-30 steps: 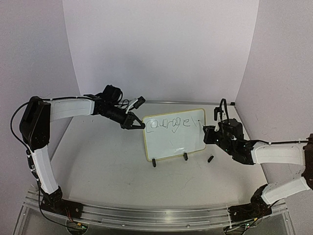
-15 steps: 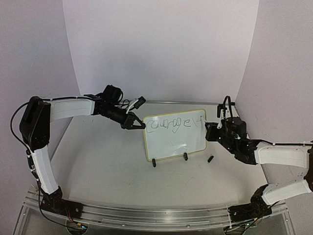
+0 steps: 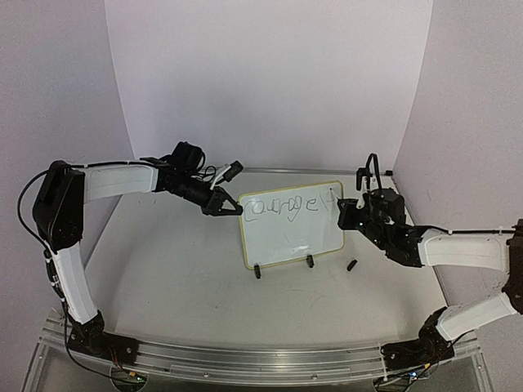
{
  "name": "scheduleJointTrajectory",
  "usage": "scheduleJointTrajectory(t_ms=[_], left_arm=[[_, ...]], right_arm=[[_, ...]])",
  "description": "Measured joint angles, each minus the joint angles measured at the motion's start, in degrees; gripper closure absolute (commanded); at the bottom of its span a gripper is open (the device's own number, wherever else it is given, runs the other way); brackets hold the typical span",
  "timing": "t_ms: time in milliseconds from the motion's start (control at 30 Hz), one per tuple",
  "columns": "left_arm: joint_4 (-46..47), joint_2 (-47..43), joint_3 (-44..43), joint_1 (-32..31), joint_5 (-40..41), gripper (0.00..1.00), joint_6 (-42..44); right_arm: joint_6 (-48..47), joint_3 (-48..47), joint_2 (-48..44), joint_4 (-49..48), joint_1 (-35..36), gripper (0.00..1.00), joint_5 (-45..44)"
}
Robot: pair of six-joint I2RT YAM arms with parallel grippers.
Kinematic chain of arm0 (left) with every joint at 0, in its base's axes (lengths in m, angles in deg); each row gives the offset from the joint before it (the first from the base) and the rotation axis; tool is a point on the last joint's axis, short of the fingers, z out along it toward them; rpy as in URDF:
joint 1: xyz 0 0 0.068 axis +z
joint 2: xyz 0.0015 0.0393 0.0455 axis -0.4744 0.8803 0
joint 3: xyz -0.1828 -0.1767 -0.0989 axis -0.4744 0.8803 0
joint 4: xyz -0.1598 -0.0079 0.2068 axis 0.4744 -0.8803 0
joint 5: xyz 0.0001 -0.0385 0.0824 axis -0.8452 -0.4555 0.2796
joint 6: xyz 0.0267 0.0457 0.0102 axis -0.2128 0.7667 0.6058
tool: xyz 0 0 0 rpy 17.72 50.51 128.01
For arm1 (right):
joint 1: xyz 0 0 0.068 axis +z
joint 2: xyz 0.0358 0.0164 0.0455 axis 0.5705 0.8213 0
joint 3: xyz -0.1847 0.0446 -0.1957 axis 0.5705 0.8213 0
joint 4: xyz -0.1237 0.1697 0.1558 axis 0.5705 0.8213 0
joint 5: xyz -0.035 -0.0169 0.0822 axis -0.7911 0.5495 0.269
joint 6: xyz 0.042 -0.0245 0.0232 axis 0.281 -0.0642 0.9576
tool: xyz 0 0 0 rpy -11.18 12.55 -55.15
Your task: Write a sentence on the whiteboard
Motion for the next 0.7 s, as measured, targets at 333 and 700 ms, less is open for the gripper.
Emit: scheduleJointTrajectory(t_ms=[333,700], left_arm=[[0.0,0.0,0.0,0.0,0.0,1.0,0.0],[-0.1,0.0,0.0,0.0,0.3,1.0,-0.4]], right_arm=[[1.8,0.4,0.1,0.0,0.0,1.0,0.0],[4.2,3.9,0.1,-0.2,0.0,1.0,2.1]])
